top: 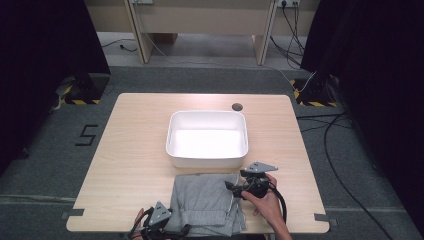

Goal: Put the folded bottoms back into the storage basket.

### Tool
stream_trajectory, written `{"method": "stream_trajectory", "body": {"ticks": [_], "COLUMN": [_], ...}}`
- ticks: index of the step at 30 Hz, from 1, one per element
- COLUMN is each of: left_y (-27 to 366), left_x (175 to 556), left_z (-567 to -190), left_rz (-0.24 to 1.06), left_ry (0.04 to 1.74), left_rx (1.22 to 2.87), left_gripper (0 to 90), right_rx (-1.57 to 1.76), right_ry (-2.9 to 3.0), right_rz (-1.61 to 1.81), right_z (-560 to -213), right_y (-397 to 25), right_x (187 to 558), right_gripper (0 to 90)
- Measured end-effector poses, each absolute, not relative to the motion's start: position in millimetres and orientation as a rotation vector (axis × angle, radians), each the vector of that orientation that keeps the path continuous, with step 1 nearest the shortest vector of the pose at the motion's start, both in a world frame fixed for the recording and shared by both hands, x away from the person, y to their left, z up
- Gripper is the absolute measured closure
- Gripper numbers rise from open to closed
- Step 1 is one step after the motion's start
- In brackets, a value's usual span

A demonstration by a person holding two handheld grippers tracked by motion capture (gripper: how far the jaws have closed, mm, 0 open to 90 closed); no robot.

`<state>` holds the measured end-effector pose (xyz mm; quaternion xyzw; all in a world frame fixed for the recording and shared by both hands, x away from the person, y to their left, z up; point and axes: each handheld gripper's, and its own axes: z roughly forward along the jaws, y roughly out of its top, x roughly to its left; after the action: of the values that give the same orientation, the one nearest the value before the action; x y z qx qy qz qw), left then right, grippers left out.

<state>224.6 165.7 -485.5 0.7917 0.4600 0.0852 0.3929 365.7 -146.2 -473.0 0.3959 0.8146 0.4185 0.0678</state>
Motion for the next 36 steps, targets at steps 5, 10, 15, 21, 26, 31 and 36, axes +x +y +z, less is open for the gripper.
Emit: {"method": "stream_trajectory", "body": {"ticks": [5,10,15,21,26,31,36], "left_y": [167,164,161,155,155,156,155], "left_x": [225,228,232,236,242,240,238], "left_z": [-485,-486,-486,-484,-485,-487,-485], "left_rz": [0.250,0.268,0.265,0.218,0.215,0.233,0.279], "left_ry": [1.191,1.188,1.164,1.073,1.050,1.036,1.005], "left_rx": [2.022,2.030,2.043,2.067,2.055,2.035,2.053], "left_gripper": [14.5,13.0,16.1,40.8,51.6,61.4,70.1], "right_rx": [1.174,1.172,1.170,1.122,1.103,1.115,1.074], "right_ry": [2.475,2.489,2.504,2.559,2.583,2.578,2.540], "right_rz": [1.244,1.230,1.220,1.239,1.276,1.311,1.337], "right_z": [-476,-478,-481,-489,-489,-489,-484], "right_y": [-142,-141,-137,-132,-131,-133,-133], "right_x": [366,366,367,372,372,370,364], "right_gripper": [21.9,21.9,21.9,25.5,39.7,52.7,63.9]}}
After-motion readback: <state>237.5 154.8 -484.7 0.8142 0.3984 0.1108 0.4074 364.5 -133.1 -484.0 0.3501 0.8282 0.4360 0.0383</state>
